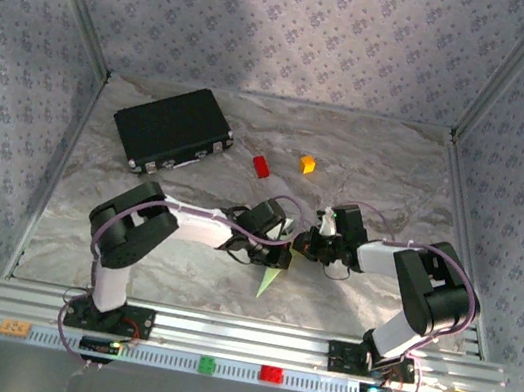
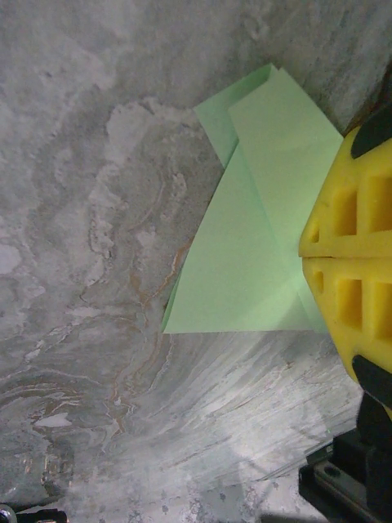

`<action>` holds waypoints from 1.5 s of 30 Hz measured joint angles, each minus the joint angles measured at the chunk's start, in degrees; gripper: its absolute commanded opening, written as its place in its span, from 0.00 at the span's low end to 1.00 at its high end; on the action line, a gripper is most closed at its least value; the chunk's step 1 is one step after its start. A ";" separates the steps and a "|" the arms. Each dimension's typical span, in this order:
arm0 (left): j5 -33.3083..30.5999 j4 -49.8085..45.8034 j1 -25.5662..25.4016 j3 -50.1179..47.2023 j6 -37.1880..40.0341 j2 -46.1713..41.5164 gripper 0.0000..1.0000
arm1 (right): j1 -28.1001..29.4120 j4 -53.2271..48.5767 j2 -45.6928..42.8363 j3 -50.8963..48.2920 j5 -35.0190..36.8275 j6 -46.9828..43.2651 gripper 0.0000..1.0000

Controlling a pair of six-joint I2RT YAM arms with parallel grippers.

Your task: Fold a paper plane with a square sheet of paper (pick it up from the middle)

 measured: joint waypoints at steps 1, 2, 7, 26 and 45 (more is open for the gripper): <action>0.00 0.17 0.00 0.02 -0.20 0.39 0.03 | 0.00 0.00 0.00 0.00 0.00 0.00 0.01; 0.02 0.26 0.00 0.02 -0.35 0.55 0.03 | 0.00 0.00 0.00 0.00 0.00 0.00 0.01; -0.04 0.42 0.00 -0.15 -0.76 0.50 0.04 | 0.00 0.04 0.04 0.00 0.00 0.00 0.01; -1.14 -1.73 -0.44 -10.56 -0.59 -11.63 0.05 | 0.00 0.09 0.22 0.00 -0.20 -0.02 0.01; -1.05 -1.18 -0.44 -2.93 -0.55 -3.06 0.05 | -0.11 0.04 0.22 0.00 -0.20 -0.04 0.01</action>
